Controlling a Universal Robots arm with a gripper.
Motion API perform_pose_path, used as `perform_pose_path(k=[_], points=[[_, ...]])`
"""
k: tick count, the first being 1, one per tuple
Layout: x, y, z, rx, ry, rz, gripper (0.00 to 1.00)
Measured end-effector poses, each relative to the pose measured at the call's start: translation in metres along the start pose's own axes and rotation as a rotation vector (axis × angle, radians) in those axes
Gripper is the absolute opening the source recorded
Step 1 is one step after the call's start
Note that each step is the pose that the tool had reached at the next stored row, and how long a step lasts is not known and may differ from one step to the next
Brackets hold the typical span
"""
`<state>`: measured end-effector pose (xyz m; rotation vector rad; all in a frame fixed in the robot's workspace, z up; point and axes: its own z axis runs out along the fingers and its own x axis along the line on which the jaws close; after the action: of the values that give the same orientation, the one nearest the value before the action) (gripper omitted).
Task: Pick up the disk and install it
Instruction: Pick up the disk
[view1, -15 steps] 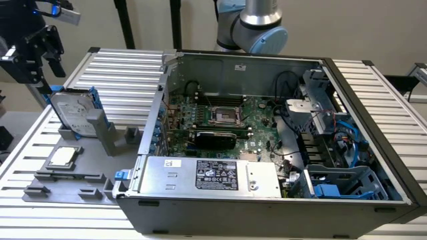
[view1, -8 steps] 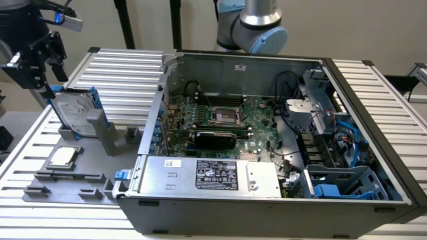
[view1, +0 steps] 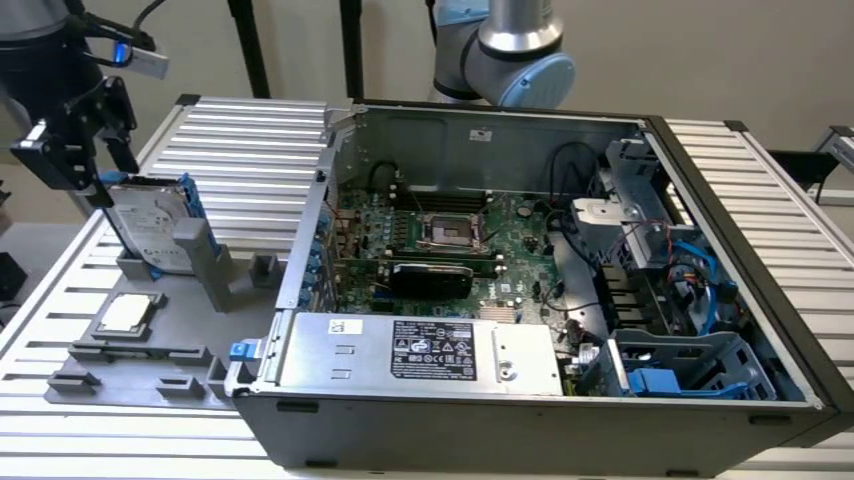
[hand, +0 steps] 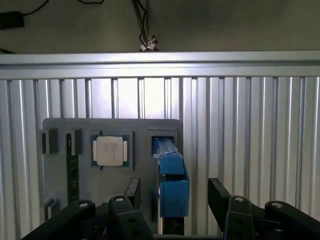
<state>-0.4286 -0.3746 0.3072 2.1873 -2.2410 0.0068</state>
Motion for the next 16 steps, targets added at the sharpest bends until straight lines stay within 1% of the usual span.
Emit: perform_pose_path(k=[4,7,9,13,16], points=[[0.003,0.0009,0.0072,-0.0004,0.0001,0.004,0.65],[0.009,0.0007,0.0126,-0.0002,-0.0019,0.007,0.65],[0.010,0.0006,0.0153,-0.0002,-0.0070,0.009,0.65],[0.011,-0.0001,0.0186,-0.0008,-0.0203,0.010,0.65],[0.011,-0.0016,0.0207,-0.0011,-0.0262,0.010,0.65]])
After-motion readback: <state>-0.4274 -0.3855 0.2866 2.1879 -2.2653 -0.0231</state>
